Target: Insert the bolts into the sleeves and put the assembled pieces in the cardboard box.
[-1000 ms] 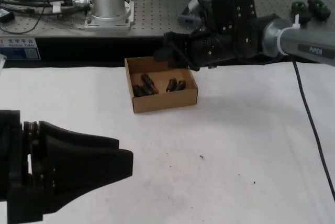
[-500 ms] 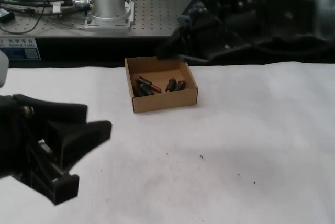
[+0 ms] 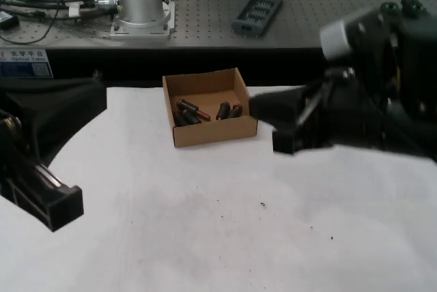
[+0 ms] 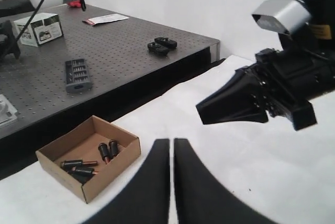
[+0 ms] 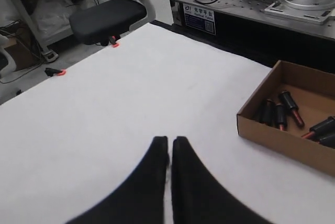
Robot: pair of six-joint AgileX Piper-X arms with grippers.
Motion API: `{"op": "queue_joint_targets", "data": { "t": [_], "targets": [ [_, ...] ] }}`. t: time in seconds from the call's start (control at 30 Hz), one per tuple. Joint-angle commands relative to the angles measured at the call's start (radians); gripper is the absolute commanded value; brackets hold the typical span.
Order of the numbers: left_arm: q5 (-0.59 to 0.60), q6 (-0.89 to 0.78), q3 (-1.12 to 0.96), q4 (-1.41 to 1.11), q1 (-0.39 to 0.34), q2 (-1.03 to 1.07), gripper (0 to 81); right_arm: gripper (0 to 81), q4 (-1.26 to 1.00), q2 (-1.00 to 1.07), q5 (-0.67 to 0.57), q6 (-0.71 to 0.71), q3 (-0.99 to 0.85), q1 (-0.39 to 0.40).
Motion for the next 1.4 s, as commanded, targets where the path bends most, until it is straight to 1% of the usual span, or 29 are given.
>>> {"op": "queue_joint_targets", "data": {
  "t": [0.0, 0.13, 0.23, 0.33, 0.4, 0.5, 0.53, 0.57, 0.63, 0.67, 0.7, 0.73, 0.8, 0.9, 0.97, 1.03, 1.1, 1.17, 1.27, 1.37],
  "targets": [
    [-0.070, 0.033, -0.011, -0.011, -0.004, 0.009, 0.6, 4.3, -0.080, -0.008, 0.016, 0.000, 0.025, 0.002],
    [-0.175, 0.112, -0.011, -0.011, -0.004, 0.043, 0.6, 4.3, -0.112, -0.004, 0.014, -0.054, 0.049, 0.002],
    [-0.189, 0.173, -0.011, -0.011, -0.004, 0.067, 0.6, 4.3, -0.176, -0.004, 0.002, -0.113, 0.051, 0.002],
    [-0.200, 0.200, -0.011, -0.015, -0.004, 0.068, 0.6, 4.3, -0.312, -0.004, -0.045, -0.142, 0.051, 0.002],
    [-0.282, 0.216, -0.011, -0.025, -0.004, 0.065, 0.6, 4.3, -0.389, -0.004, -0.074, -0.142, 0.051, 0.002],
    [-0.523, 0.260, -0.011, -0.027, -0.004, 0.039, 0.6, 4.3, -0.426, -0.015, -0.089, -0.142, 0.051, 0.002],
    [-0.575, 0.272, -0.011, -0.027, -0.004, 0.028, 0.6, 4.3, -0.414, -0.023, -0.089, -0.142, 0.051, 0.002],
    [-0.580, 0.278, -0.011, -0.027, -0.002, 0.008, 0.6, 4.3, -0.395, -0.033, -0.089, -0.142, 0.051, 0.002],
    [-0.499, 0.272, -0.011, -0.027, 0.001, -0.038, 0.6, 4.3, -0.349, -0.061, -0.089, -0.171, 0.051, 0.002],
    [-0.445, 0.267, -0.011, -0.027, 0.001, -0.068, 0.6, 4.3, -0.322, -0.080, -0.087, -0.212, 0.051, 0.002],
    [-0.408, 0.262, -0.011, -0.027, 0.001, -0.098, 0.6, 4.3, -0.298, -0.102, -0.087, -0.248, 0.051, 0.002],
    [-0.396, 0.260, -0.011, -0.027, 0.001, -0.128, 0.6, 4.3, -0.267, -0.120, -0.087, -0.284, 0.051, 0.002],
    [-0.391, 0.252, -0.011, -0.009, 0.001, -0.188, 0.6, 4.3, -0.191, -0.175, -0.087, -0.309, 0.051, 0.002],
    [-0.391, 0.253, -0.011, 0.051, 0.001, -0.262, 0.6, 4.3, -0.051, -0.255, -0.076, -0.308, 0.051, 0.002],
    [-0.389, 0.233, -0.004, 0.112, 0.001, -0.300, 0.6, 4.3, 0.070, -0.309, -0.038, -0.312, 0.051, 0.002],
    [-0.381, 0.175, 0.023, 0.147, 0.001, -0.343, 0.6, 4.3, 0.177, -0.357, 0.016, -0.334, 0.051, 0.002],
    [-0.381, 0.139, 0.061, 0.158, 0.001, -0.380, 0.6, 4.3, 0.274, -0.390, 0.044, -0.388, 0.051, 0.002],
    [-0.381, 0.109, 0.115, 0.155, 0.001, -0.416, 0.6, 4.3, 0.288, -0.419, 0.048, -0.420, 0.074, 0.002],
    [-0.367, 0.077, 0.194, 0.153, 0.001, -0.457, 0.6, 4.3, 0.221, -0.465, 0.048, -0.427, 0.148, 0.002],
    [-0.319, 0.030, 0.268, 0.143, 0.001, -0.486, 0.6, 4.3, 0.138, -0.494, 0.048, -0.365, 0.246, 0.002]
  ]
}}
